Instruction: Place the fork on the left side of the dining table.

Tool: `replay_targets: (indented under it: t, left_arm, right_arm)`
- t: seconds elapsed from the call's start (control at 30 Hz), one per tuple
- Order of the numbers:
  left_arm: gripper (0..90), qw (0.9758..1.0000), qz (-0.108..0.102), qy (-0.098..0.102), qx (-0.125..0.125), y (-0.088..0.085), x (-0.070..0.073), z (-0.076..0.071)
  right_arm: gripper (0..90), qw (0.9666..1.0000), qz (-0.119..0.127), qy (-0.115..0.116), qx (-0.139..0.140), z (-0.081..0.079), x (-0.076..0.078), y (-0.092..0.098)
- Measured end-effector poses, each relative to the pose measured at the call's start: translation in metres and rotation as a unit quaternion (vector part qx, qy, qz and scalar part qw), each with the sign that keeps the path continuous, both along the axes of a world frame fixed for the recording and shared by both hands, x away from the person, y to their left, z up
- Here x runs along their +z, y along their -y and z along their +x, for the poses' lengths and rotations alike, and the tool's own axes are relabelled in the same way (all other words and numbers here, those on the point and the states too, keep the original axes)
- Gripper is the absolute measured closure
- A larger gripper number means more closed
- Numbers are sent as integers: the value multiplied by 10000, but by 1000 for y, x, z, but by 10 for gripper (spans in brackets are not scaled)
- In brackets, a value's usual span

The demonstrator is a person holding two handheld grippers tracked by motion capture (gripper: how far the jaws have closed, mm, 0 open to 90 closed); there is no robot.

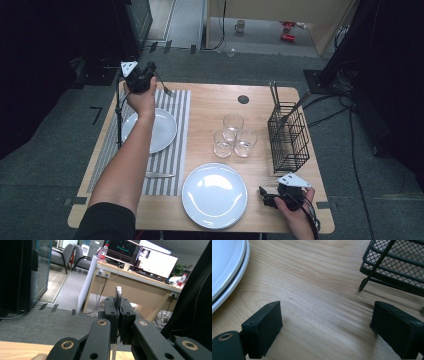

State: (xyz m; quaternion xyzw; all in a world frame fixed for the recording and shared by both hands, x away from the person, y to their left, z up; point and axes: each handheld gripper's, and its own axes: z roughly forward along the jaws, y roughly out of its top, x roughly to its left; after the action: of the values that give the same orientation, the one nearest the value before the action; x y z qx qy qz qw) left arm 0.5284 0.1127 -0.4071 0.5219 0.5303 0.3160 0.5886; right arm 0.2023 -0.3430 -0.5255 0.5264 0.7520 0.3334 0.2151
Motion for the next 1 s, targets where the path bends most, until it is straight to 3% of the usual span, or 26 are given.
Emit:
replay_targets:
  t: [0.23,0.6,0.8,1.0]
  left_arm:
    - [886,9998,42,-200,-61,-3,-14,7]
    - [885,9994,-191,-244,-133,-1,-26,13]
    - [885,9988,-203,-391,-192,-1,-37,18]
    - [880,9990,-189,-363,-193,-8,-41,19]
  right_arm:
    - [93,10000,0,0,9,0,0,0]
    - [93,10000,2,-1,8,0,0,0]
    - [93,10000,1,-1,9,0,0,0]
    - [94,10000,1,0,9,0,0,0]
